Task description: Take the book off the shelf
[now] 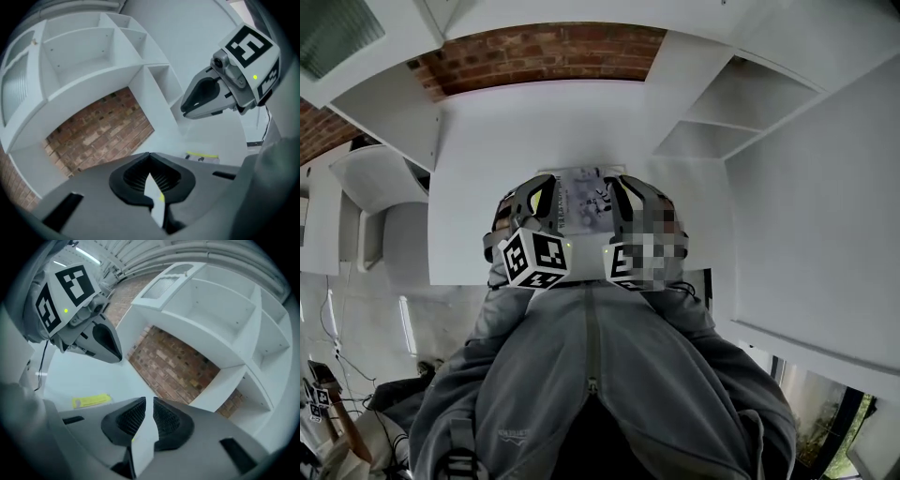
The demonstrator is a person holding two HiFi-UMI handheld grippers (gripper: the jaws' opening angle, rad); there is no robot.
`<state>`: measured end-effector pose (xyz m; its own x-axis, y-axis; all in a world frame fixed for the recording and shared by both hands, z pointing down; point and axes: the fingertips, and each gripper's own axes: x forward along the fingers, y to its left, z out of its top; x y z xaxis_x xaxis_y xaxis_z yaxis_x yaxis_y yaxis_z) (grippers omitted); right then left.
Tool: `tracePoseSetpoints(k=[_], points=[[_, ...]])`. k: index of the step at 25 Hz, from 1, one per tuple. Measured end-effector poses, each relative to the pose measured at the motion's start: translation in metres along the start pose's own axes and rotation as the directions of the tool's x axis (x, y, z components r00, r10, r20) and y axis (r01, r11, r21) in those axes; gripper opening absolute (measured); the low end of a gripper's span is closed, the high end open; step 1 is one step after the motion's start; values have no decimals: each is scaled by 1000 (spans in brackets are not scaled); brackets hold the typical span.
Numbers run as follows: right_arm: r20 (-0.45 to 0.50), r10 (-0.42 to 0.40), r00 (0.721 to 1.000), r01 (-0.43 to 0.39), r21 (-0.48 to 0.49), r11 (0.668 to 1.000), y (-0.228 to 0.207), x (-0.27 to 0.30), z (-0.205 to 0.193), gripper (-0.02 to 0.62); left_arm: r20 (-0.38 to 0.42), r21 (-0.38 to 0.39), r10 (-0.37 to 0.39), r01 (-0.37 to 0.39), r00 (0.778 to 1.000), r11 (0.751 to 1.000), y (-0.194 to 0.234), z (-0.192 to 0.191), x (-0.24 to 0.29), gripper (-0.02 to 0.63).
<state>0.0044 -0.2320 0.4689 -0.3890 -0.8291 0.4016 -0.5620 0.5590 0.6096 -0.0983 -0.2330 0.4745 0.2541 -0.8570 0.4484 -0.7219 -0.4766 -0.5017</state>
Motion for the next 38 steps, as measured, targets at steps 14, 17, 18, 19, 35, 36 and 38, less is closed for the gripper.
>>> tracePoseSetpoints(k=[14, 17, 18, 19, 35, 36, 38], points=[[321, -269, 908, 158, 333, 930, -93, -54, 97, 35, 312, -279, 217, -129, 925, 952, 68, 99, -57, 8], [357, -297, 886, 124, 434, 892, -104, -65, 107, 34, 361, -323, 230, -111, 904, 940, 73, 116, -69, 8], [367, -307, 878, 113, 465, 878, -108, -69, 110, 34, 378, -334, 233, -103, 896, 937, 73, 120, -73, 8], [374, -317, 872, 103, 492, 864, -111, -73, 112, 32, 394, -343, 234, -94, 889, 935, 73, 125, -76, 8], [397, -335, 854, 33, 602, 798, -119, -81, 113, 28, 412, -423, 293, -104, 863, 900, 75, 134, -84, 8], [394, -328, 859, 26, 606, 795, -118, -79, 111, 26, 409, -424, 293, -104, 864, 900, 75, 133, -83, 6], [390, -319, 864, 14, 614, 789, -119, -75, 109, 26, 406, -424, 291, -103, 867, 900, 76, 133, -80, 8]])
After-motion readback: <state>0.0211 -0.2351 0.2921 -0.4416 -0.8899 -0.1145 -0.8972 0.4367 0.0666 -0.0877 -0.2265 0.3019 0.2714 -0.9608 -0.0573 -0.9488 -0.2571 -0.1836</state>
